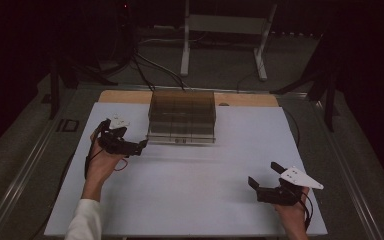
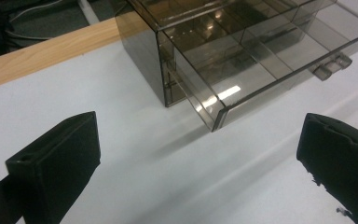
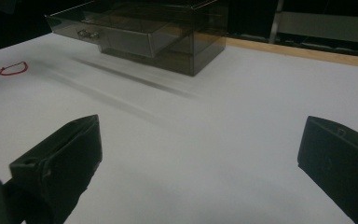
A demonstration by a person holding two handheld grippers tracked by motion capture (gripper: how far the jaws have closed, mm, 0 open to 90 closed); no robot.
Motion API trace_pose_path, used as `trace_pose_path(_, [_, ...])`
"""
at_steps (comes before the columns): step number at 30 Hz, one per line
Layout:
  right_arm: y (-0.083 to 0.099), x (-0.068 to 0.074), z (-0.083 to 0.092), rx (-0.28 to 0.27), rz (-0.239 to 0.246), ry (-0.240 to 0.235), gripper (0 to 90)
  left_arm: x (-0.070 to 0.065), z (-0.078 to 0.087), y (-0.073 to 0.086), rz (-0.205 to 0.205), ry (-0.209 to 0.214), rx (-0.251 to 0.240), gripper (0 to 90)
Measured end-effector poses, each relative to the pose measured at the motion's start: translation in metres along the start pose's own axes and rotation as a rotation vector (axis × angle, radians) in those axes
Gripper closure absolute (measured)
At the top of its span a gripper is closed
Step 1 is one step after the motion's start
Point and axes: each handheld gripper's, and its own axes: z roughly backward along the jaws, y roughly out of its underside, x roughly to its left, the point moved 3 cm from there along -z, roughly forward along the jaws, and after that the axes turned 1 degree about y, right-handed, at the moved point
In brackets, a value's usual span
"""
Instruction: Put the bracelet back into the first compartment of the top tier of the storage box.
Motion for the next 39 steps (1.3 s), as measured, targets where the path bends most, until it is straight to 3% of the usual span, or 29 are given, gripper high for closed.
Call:
trace_pose_path(18, [0.000,0.000,0.000,0.003,-0.004,0.000,0.0,0.007,-0.001,0.017,0.014,-0.032,0.045,1.0])
trace_pose_path(39, [0.000,0.000,0.000,0.006,-0.004,0.001,0.0,0.015,-0.001,0.048,0.063,-0.048,0.062,1.0])
